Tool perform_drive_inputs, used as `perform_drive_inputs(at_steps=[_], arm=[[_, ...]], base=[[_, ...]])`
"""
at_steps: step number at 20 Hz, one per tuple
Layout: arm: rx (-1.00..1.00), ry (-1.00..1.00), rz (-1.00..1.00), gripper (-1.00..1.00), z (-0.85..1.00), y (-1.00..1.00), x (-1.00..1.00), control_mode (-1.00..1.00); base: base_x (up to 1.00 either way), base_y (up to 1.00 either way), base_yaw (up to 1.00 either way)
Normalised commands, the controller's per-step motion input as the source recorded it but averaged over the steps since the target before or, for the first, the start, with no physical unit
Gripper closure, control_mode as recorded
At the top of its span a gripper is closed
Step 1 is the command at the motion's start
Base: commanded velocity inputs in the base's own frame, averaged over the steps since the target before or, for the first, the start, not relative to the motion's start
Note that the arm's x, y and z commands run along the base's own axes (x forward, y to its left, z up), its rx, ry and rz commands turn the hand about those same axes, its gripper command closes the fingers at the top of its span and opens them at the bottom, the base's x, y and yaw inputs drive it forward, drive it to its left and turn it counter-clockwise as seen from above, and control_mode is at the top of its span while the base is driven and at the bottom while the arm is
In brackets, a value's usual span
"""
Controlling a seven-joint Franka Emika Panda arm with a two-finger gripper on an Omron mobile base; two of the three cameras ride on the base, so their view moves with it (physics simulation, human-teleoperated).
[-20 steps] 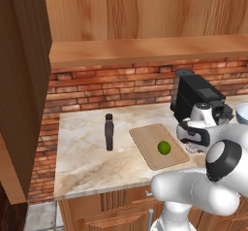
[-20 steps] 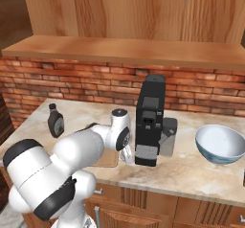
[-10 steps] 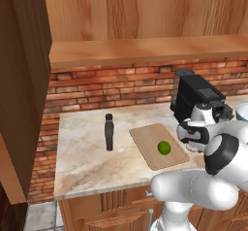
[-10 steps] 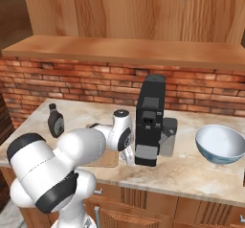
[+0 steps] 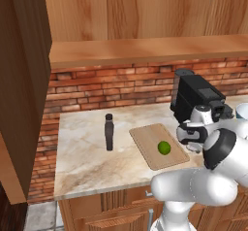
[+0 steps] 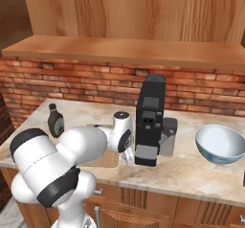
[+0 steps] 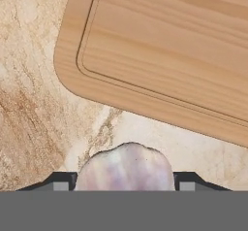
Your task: Open the cabinet. Place the bowl and condiment on the counter. Then place the lime and garlic on the cutting board.
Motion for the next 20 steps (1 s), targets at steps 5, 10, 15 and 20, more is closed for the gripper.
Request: perform_drive_inputs(at_steps=[5, 10, 15, 20], arm=[[-0.01, 0.00, 0.00, 1.00, 0.10, 0.21, 0.00, -1.00], [-0.04, -0.01, 0.00, 1.00, 0.35, 0.35, 0.00, -1.00], [-0.04, -0.02, 0.01, 1.00, 0.46, 0.24, 0.01, -1.00], [0.00, 0.00, 0.06, 1.00, 0.25, 0.11, 0.08, -1.00]], base=[[0.00, 0.00, 0.00], [0.00, 0.00, 0.00], [0.00, 0.00, 0.00], [0.00, 0.00, 0.00]])
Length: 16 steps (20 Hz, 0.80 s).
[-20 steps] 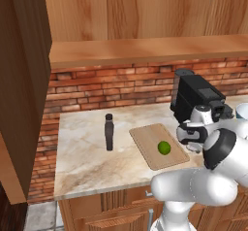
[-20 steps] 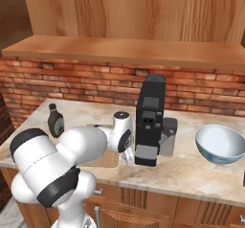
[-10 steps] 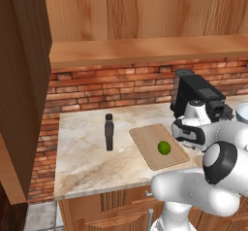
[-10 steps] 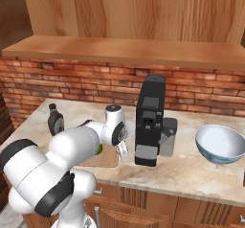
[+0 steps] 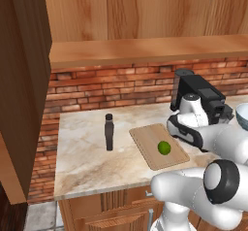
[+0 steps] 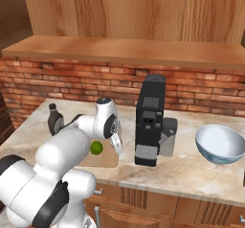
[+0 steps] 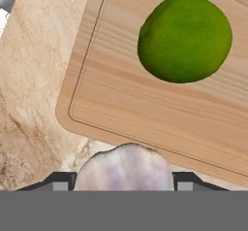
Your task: Open the cabinet. Place the bowl and condiment on the counter. Then place the lime and garlic on the cutting board.
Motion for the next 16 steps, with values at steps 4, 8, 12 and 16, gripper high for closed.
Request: perform_drive_inputs(at_steps=[4, 8, 12, 16], arm=[[0.01, 0.00, 0.13, 1.00, 0.00, 0.03, 0.21, -1.00], [0.01, 0.00, 0.14, 1.00, 0.00, 0.07, 0.16, -1.00], [0.00, 0.00, 0.12, 1.00, 0.00, 0.14, 0.17, -1.00], [0.00, 0.00, 0.12, 1.00, 0.00, 0.25, 0.16, -1.00]], base=[[0.00, 0.00, 0.00], [0.00, 0.00, 0.00], [0.00, 0.00, 0.00], [0.00, 0.00, 0.00]])
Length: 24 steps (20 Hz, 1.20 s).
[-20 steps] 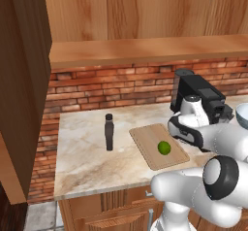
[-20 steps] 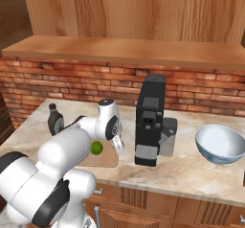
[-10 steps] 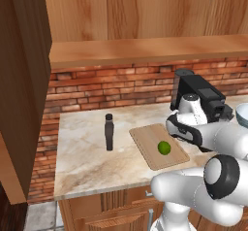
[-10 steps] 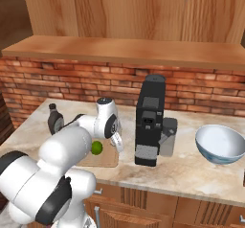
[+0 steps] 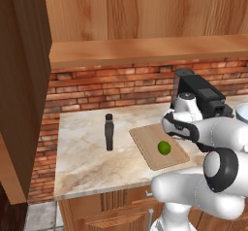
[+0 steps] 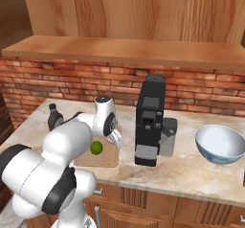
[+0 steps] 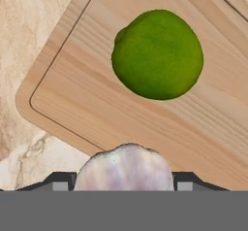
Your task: Open the cabinet. Place the bowl and condiment on the counter. Then place the lime and garlic on the cutting board.
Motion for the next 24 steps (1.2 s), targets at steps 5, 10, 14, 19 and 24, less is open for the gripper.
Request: perform_drive_inputs(at_steps=[5, 10, 14, 19, 24], arm=[[0.00, 0.00, 0.12, 1.00, 0.00, 0.25, 0.14, -1.00], [0.00, 0.00, 0.11, 1.00, -0.05, 0.20, 0.12, -1.00], [0.00, 0.00, 0.10, 1.00, -0.14, 0.14, 0.06, -1.00], [0.00, 0.00, 0.08, 1.00, -0.20, 0.10, 0.06, -1.00], [0.00, 0.00, 0.05, 1.00, -0.19, 0.02, 0.12, -1.00]], base=[[0.00, 0.00, 0.00], [0.00, 0.00, 0.00], [0.00, 0.00, 0.00], [0.00, 0.00, 0.00], [0.00, 0.00, 0.00]])
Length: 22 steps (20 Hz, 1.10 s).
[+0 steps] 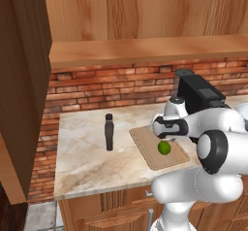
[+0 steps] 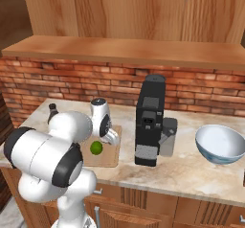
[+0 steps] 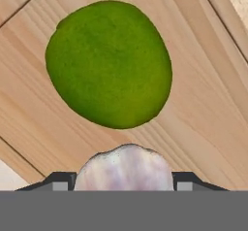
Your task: Open the cabinet. Place the bowl and condiment on the counter. Then place the lime and garlic on the cutting board.
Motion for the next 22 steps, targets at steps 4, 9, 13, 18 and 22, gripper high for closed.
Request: perform_drive_inputs(at_steps=[4, 9, 13, 18, 22], arm=[[0.00, 0.00, 0.03, 1.00, -0.14, 0.00, 0.23, -1.00], [0.00, 0.00, 0.02, 1.00, -0.15, 0.00, 0.30, -1.00], [0.00, 0.00, 0.01, 1.00, -0.10, 0.05, 0.27, -1.00], [0.00, 0.00, 0.01, -1.00, -0.05, 0.04, 0.12, -1.00], [0.00, -0.01, 0.03, -1.00, 0.01, 0.01, 0.00, -1.00]], base=[[0.00, 0.00, 0.00], [0.00, 0.00, 0.00], [0.00, 0.00, 0.00], [0.00, 0.00, 0.00], [0.00, 0.00, 0.00]])
